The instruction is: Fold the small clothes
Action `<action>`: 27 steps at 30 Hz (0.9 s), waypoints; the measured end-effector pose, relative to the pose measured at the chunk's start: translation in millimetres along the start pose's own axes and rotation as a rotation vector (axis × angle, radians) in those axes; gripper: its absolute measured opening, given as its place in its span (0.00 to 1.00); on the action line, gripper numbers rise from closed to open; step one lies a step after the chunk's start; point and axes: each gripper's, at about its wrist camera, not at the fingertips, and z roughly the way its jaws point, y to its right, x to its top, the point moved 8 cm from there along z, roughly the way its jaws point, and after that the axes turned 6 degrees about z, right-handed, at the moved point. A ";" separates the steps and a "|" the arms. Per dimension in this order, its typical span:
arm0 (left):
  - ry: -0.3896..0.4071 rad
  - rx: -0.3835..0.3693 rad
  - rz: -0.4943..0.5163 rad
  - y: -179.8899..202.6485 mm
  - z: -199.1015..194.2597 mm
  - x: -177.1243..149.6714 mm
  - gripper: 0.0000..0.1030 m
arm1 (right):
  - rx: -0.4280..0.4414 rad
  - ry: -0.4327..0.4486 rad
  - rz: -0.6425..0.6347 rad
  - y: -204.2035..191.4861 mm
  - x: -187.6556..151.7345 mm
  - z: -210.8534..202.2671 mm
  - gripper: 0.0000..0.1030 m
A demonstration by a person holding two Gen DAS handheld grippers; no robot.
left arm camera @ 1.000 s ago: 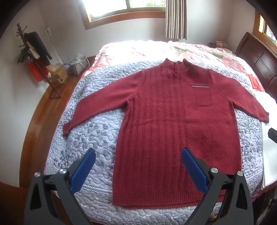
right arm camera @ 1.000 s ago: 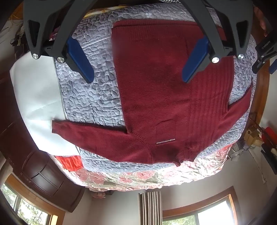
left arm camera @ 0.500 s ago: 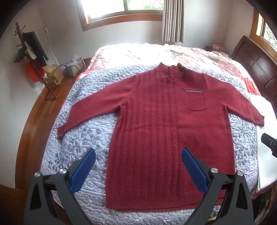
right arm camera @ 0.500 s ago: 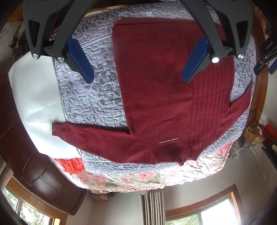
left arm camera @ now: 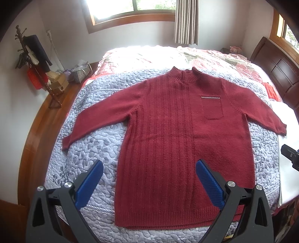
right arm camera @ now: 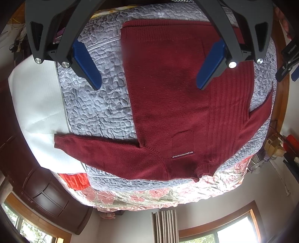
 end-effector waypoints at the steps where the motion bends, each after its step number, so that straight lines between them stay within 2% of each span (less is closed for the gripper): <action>1: -0.001 0.001 0.000 0.0 0.7 0.0 0.96 | -0.001 0.001 -0.001 0.0 0.2 0.3 0.97; 27: -0.022 -0.003 -0.002 4.0 10.7 3.8 0.96 | -0.006 -0.018 -0.005 -0.2 5.1 10.0 0.97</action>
